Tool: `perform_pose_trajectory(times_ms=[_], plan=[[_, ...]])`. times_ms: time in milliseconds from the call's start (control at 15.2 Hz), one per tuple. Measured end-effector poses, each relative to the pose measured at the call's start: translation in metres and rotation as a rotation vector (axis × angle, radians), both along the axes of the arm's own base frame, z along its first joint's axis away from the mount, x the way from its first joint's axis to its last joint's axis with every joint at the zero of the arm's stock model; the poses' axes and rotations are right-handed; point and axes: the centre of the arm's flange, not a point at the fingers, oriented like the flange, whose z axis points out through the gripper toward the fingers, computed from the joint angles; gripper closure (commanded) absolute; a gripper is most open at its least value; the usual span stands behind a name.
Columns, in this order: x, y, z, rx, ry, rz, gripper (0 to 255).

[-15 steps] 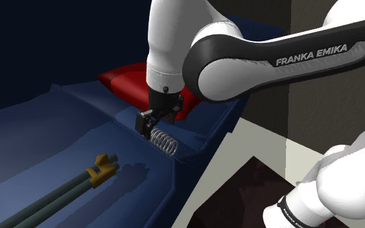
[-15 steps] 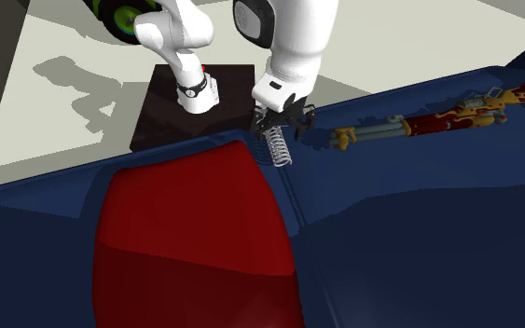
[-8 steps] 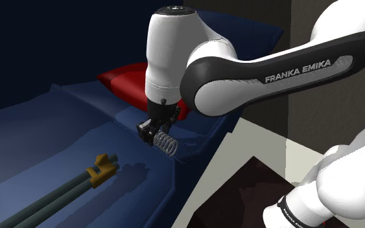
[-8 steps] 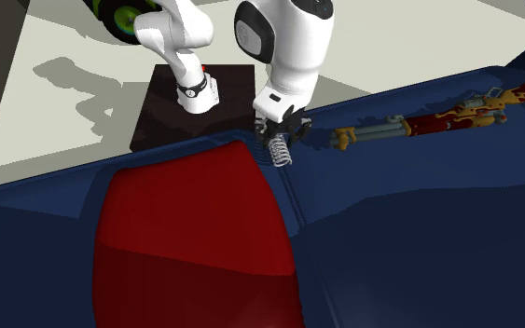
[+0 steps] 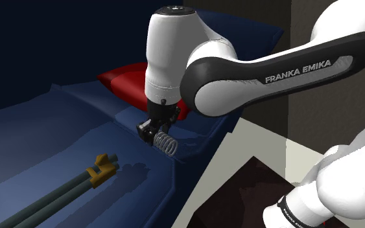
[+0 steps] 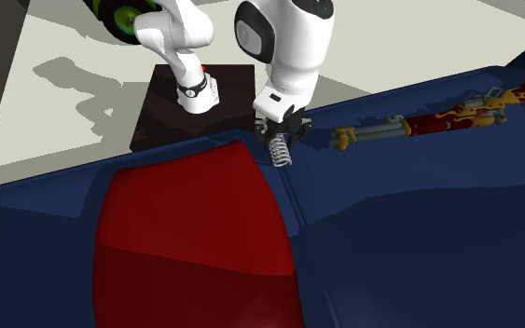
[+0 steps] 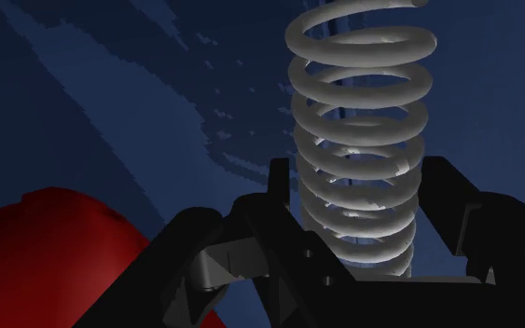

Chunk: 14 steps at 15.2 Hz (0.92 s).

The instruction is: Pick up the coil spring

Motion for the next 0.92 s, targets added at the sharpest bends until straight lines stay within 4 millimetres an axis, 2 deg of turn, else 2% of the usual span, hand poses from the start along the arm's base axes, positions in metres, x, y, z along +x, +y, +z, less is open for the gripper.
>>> perform_pose_trajectory(times_ms=[264,924], plan=[[0.001,-0.001,0.01,-0.001,0.001,-0.002,255],[0.0,-0.001,0.062,-0.001,0.001,-0.002,255]])
